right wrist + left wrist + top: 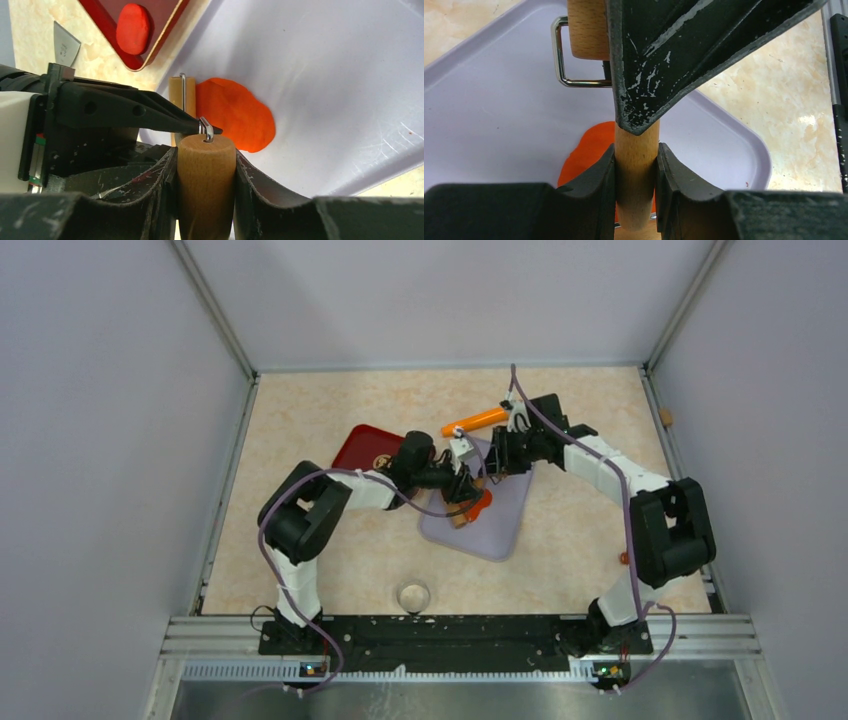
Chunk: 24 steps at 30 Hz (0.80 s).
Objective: Roll out the dumpling wrappers from the dough
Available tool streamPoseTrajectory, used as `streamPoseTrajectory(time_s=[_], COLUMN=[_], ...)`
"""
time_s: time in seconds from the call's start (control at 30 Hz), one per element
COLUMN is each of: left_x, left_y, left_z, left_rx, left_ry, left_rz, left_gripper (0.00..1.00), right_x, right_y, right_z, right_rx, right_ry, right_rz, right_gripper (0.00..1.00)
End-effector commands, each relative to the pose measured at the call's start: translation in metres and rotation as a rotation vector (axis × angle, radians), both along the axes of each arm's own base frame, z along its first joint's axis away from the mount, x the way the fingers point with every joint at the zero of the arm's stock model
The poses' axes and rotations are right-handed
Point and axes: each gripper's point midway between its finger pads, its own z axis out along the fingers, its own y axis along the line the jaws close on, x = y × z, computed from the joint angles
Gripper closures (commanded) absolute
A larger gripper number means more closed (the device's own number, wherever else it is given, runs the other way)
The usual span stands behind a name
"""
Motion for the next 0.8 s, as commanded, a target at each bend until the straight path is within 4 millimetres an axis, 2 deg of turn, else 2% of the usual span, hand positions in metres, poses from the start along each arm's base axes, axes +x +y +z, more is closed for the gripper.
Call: streamPoseTrajectory(time_s=[0.0, 0.07, 0.1, 0.17, 0.23, 0.33, 0.43, 0.57, 0.73, 0.77], left_x=[0.037, 0.043, 0.046, 0.051, 0.055, 0.059, 0.064, 0.066, 0.059, 0.057], left_y=[0.011, 0.004, 0.002, -0.004, -0.009, -0.014, -0.014, -0.016, -0.035, -0.040], left_z=[0.069, 0.101, 0.109, 0.115, 0.110, 0.093, 0.068, 0.031, -0.022, -0.025], left_rx=[-0.065, -0.110, -0.121, -0.139, -0.143, -0.131, -0.115, -0.079, -0.010, -0.019], left_ry=[-0.096, -0.149, -0.164, -0.147, -0.129, -0.081, -0.027, 0.002, 0.146, 0.154], left_rz=[0.134, 0.128, 0.129, 0.133, 0.127, 0.138, 0.178, 0.216, 0.235, 0.240], left_gripper=[1.00, 1.00, 1.00, 1.00, 1.00, 1.00, 1.00, 1.00, 1.00, 1.00], right_x=[-0.004, 0.002, 0.004, 0.007, 0.008, 0.011, 0.015, 0.020, 0.019, 0.017], right_y=[-0.002, -0.003, -0.005, -0.010, -0.018, -0.026, -0.030, -0.039, -0.066, -0.069], right_z=[0.030, 0.055, 0.063, 0.068, 0.061, 0.049, 0.037, 0.010, -0.026, -0.030], right_rx=[-0.032, -0.012, -0.011, -0.024, -0.049, -0.062, -0.088, -0.156, -0.321, -0.339], right_ry=[-0.017, -0.060, -0.079, -0.103, -0.103, -0.081, -0.081, -0.069, -0.036, -0.029], right_rz=[0.044, 0.050, 0.051, 0.043, 0.026, -0.011, -0.015, -0.023, -0.045, -0.041], right_gripper=[1.00, 1.00, 1.00, 1.00, 1.00, 1.00, 1.00, 1.00, 1.00, 1.00])
